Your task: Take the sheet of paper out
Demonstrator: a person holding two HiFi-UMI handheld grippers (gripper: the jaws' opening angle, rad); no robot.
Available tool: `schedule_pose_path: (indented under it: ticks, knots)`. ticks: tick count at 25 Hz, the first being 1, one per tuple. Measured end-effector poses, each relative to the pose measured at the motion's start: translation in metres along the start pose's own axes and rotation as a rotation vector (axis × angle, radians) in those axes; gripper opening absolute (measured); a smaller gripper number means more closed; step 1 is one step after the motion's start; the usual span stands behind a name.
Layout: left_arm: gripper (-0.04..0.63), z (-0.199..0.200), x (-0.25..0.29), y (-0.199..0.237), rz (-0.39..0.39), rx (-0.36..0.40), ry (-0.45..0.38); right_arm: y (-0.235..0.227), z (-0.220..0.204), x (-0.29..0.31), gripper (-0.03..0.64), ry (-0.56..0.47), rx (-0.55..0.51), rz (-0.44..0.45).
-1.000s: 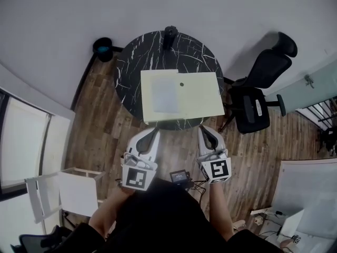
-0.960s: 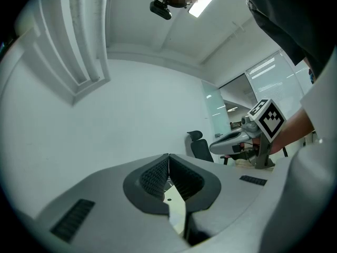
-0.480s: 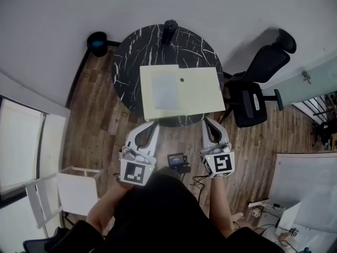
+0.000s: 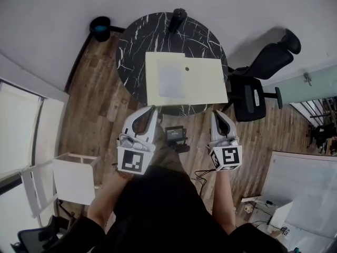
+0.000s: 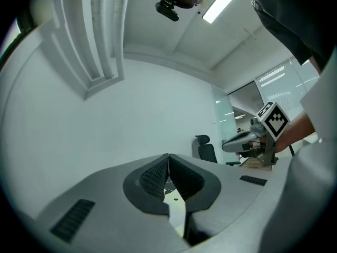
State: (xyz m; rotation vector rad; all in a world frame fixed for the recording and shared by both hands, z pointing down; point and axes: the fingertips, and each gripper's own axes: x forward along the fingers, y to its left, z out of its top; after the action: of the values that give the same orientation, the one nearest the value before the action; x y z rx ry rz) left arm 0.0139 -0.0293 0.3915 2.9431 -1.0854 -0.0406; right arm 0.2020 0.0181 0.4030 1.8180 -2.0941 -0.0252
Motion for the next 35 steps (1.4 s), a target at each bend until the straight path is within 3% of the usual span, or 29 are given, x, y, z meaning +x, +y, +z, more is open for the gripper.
schedule_pose_path:
  ticks: [3,6,12,17,19,23,30,35]
  knots:
    - [0.002,-0.001,-0.010,0.003,0.022,0.008,0.004,0.005,0.004,0.007,-0.002,-0.011,0.008,0.024]
    - [0.002,-0.012,-0.015,0.009,0.058,-0.040,0.027,0.015,0.006,0.024,-0.002,-0.020,-0.031,0.067]
    - [0.002,-0.016,-0.017,0.018,0.058,-0.038,0.055,0.033,0.017,0.049,-0.002,-0.037,-0.098,0.123]
    - [0.002,-0.032,-0.013,0.019,0.045,0.051,0.111,0.035,0.016,0.057,-0.002,-0.056,-0.081,0.145]
    - [0.002,-0.033,-0.011,0.018,0.051,0.035,0.126,0.031,0.013,0.061,-0.002,-0.059,-0.050,0.149]
    - [0.002,-0.024,-0.011,0.018,0.057,-0.004,0.099,0.024,0.001,0.074,-0.002,-0.040,-0.051,0.174]
    - [0.002,-0.020,-0.014,0.035,0.078,-0.003,0.072,0.033,0.001,0.111,-0.002,-0.022,-0.215,0.281]
    - [0.002,-0.028,-0.005,0.046,0.089,-0.017,0.101,0.030,-0.003,0.134,-0.002,-0.006,-0.195,0.332]
